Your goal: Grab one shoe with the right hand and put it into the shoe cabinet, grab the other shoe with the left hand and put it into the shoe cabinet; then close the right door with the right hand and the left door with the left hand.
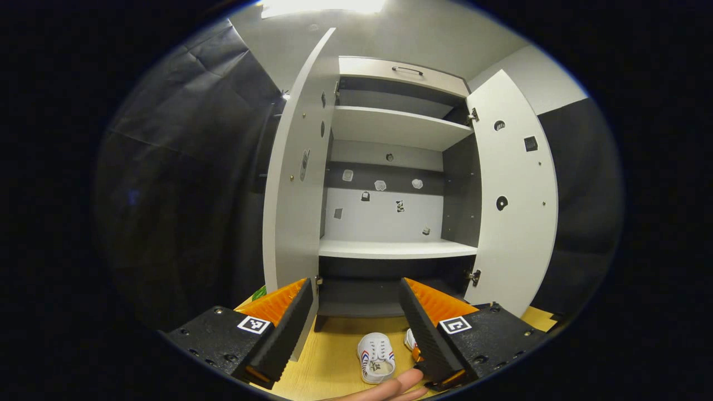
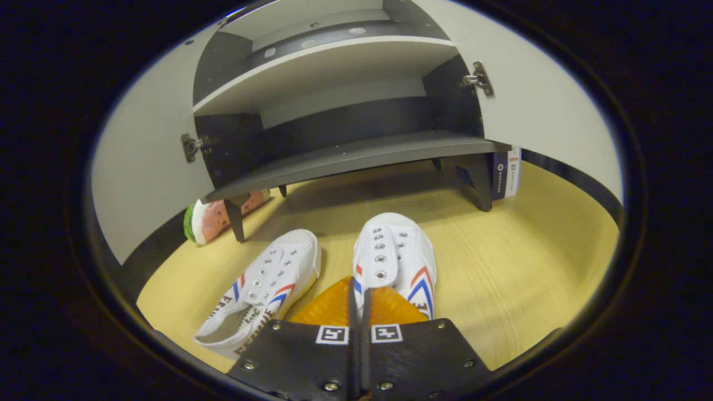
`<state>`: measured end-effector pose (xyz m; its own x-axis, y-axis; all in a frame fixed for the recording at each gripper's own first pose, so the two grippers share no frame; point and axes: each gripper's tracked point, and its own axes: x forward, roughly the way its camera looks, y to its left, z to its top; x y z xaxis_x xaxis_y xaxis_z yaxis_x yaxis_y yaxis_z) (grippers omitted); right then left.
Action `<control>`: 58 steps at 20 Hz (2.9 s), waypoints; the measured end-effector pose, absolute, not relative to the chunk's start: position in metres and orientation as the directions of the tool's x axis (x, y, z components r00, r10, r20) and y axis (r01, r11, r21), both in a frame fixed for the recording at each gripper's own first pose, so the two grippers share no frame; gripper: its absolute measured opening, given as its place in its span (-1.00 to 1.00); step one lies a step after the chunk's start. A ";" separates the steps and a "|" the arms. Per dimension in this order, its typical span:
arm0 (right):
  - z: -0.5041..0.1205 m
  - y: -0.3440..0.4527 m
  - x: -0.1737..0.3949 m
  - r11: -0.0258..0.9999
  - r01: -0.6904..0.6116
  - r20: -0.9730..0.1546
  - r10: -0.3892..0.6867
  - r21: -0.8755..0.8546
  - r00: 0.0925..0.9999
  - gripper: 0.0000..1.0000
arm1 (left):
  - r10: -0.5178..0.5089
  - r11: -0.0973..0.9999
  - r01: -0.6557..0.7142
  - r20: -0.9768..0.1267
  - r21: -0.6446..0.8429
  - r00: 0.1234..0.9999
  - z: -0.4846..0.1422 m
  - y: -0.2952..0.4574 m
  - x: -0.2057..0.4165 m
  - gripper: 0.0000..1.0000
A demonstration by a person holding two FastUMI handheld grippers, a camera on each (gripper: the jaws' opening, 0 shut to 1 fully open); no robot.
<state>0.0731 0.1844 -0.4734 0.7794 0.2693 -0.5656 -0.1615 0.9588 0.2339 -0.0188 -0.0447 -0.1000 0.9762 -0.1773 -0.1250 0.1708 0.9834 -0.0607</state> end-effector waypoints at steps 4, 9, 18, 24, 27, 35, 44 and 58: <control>-0.453 0.174 0.069 0.972 -0.145 -0.523 0.222 0.185 0.823 -0.99 | -0.200 0.979 0.193 -0.143 -0.060 0.969 -0.105 -0.045 -0.024 0.89; -0.394 0.181 0.063 0.960 -0.224 -0.447 0.277 0.168 0.851 -0.99 | -0.238 0.971 0.229 -0.152 -0.072 0.959 -0.107 -0.050 -0.030 0.89; -0.242 0.180 0.078 0.946 -0.322 -0.262 0.320 0.036 0.910 -0.97 | -0.226 0.974 0.218 -0.174 -0.069 0.958 -0.115 -0.039 -0.025 0.89; -0.151 0.179 0.118 0.933 -0.361 -0.201 0.356 0.012 0.913 -0.97 | -0.253 0.967 0.241 -0.184 -0.088 0.950 -0.131 -0.045 -0.028 0.90; -0.109 0.182 0.148 0.927 -0.373 -0.177 0.360 -0.044 0.916 -0.96 | -0.254 0.967 0.247 -0.201 -0.061 0.946 -0.143 -0.050 -0.026 0.90; -0.062 0.202 0.267 0.923 -0.379 -0.195 0.359 -0.074 0.913 -0.96 | -0.250 0.968 0.245 -0.166 -0.050 0.954 -0.145 -0.055 -0.014 0.90; -0.136 0.217 0.379 0.918 -0.360 -0.358 0.284 -0.165 0.889 -0.95 | -0.244 0.970 0.240 -0.164 -0.046 0.956 -0.145 -0.050 0.007 0.90; -0.163 0.210 0.399 0.954 -0.279 -0.398 0.216 -0.109 0.892 -0.29 | -0.259 0.966 0.252 -0.217 -0.064 0.941 -0.168 -0.065 0.014 0.90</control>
<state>0.3990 0.2095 -0.1631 0.8919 0.2158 -0.3975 -0.2794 0.9540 -0.1090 0.0139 -0.0647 -0.1683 0.9410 -0.2595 -0.2171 0.2516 0.9657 -0.0638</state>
